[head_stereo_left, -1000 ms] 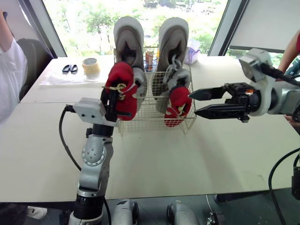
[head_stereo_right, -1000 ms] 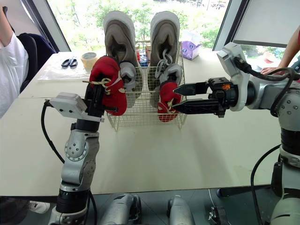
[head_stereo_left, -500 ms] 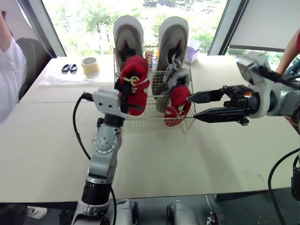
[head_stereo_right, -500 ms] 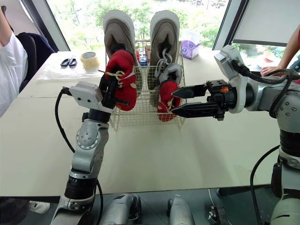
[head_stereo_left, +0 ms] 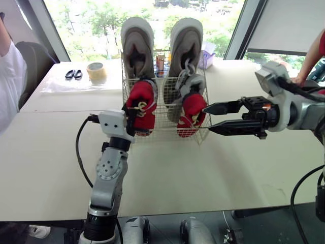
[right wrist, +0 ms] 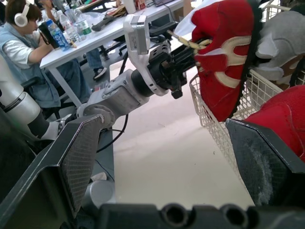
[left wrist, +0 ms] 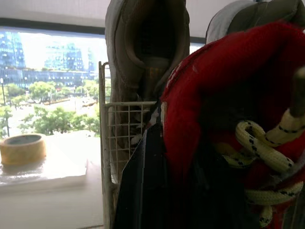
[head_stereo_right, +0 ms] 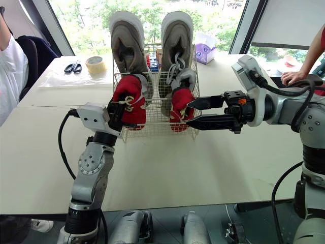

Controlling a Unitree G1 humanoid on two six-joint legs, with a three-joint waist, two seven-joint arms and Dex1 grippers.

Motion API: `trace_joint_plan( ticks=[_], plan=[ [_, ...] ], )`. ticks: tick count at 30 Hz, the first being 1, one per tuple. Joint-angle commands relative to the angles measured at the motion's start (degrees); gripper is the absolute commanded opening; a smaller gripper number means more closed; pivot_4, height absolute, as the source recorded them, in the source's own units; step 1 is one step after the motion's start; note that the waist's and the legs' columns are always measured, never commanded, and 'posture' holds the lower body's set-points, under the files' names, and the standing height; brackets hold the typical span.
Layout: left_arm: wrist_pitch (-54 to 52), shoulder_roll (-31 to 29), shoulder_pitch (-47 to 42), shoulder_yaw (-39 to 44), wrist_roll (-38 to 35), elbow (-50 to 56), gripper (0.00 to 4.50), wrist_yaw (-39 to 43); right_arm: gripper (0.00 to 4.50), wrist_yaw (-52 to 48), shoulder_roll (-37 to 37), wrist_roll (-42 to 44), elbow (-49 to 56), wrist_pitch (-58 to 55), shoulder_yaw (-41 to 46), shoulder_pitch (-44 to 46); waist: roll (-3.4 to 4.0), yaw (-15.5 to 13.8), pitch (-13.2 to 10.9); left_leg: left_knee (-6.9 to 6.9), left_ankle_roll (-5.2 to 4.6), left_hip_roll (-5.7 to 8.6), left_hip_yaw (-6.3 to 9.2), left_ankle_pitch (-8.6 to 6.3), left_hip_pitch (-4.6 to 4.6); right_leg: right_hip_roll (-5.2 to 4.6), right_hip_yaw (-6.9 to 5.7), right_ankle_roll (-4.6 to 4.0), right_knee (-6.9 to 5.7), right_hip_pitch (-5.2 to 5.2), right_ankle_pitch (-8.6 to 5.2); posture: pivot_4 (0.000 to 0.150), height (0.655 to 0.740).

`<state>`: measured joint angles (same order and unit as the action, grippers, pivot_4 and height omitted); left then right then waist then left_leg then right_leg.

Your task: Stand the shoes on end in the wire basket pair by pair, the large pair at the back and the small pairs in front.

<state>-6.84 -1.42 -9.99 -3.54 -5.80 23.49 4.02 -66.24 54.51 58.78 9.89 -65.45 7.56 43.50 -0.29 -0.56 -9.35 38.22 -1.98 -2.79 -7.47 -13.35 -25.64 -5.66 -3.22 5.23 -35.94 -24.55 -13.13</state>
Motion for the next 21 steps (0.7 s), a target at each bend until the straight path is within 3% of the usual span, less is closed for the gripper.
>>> trace_joint_plan(
  ticks=[1, 3, 7, 11, 13, 15, 18, 21],
  plan=[
    [-5.48, -0.13, 0.71, 2.17, -4.84, 5.4, 2.22, 0.6, 4.5, -0.67, -0.37, 0.11, 0.02, 1.44, 1.01, 0.97, -0.01, -0.01, -0.01, 0.0, 0.0, 0.0, 0.0, 0.0, -0.01, 0.0, 0.0, 0.0, 0.0, -0.01, 0.0, 0.15, 0.7351],
    [-10.22, -1.54, 0.83, 3.98, -8.57, 8.85, 3.17, 1.5, 4.5, -1.18, -0.23, -0.28, -0.34, 1.76, 0.8, 0.99, -0.01, -0.11, -0.01, 0.01, 0.0, 0.0, 0.0, 0.0, -0.02, 0.0, 0.0, 0.0, -0.01, -0.02, 0.0, 0.15, 0.7351],
    [-18.94, -6.53, 1.23, 6.63, -14.89, 16.59, 3.17, 4.04, 4.5, -2.23, -0.05, -1.2, -1.15, 2.55, 0.12, 1.12, -0.01, -0.05, -0.02, 0.0, 0.01, 0.0, 0.0, 0.0, -0.06, 0.0, 0.0, -0.01, 0.06, -0.02, -0.01, 0.15, 0.7351],
    [-28.39, -9.54, 0.3, 12.75, -31.38, 23.45, 3.17, 4.05, 4.5, -3.63, 0.19, -2.38, -1.43, 3.26, -0.67, 0.68, -0.02, -0.04, -0.03, 0.0, 0.01, 0.0, 0.01, 0.0, -0.09, 0.0, 0.0, -0.01, 0.08, -0.03, -0.01, 0.15, 0.7351],
    [-31.14, -11.98, 1.02, 18.48, -44.5, 24.73, 3.17, 2.02, 4.5, -4.75, 0.9, -3.07, -0.87, 3.71, -0.97, -0.34, -0.03, -0.01, -0.04, 0.0, 0.01, 0.0, 0.01, 0.0, -0.08, 0.0, 0.0, -0.01, 0.08, -0.03, -0.01, 0.15, 0.7351],
    [-32.39, -17.3, 5.16, 24.48, -57.03, 25.7, 3.17, 3.55, 4.5, -5.74, 1.61, -3.6, -0.02, 4.02, -1.28, -1.51, -0.03, 0.11, -0.04, 0.0, 0.01, -0.02, 0.03, 0.0, -0.07, 0.0, 0.01, -0.02, 0.07, -0.02, -0.01, 0.15, 0.7351],
    [-33.42, -24.67, 10.43, 29.58, -68.92, 24.97, 3.17, 3.62, 4.5, -6.56, 2.11, -4.62, 0.71, 4.98, -1.88, -2.81, -0.02, 0.46, -0.05, -0.07, 0.02, -0.02, 0.02, 0.0, -0.03, -0.01, 0.02, -0.06, 0.08, -0.02, -0.04, 0.15, 0.7351],
    [-33.69, -30.93, 16.27, 36.72, -71.58, 21.35, 3.17, 2.1, 4.5, -7.37, 3.47, -6.1, 1.01, 5.74, -1.96, -4.84, -0.01, 0.52, -0.05, -0.07, 0.06, -0.01, 0.01, -0.01, 0.04, -0.03, 0.03, -0.08, 0.09, 0.01, -0.06, 0.15, 0.7351]
  ],
)
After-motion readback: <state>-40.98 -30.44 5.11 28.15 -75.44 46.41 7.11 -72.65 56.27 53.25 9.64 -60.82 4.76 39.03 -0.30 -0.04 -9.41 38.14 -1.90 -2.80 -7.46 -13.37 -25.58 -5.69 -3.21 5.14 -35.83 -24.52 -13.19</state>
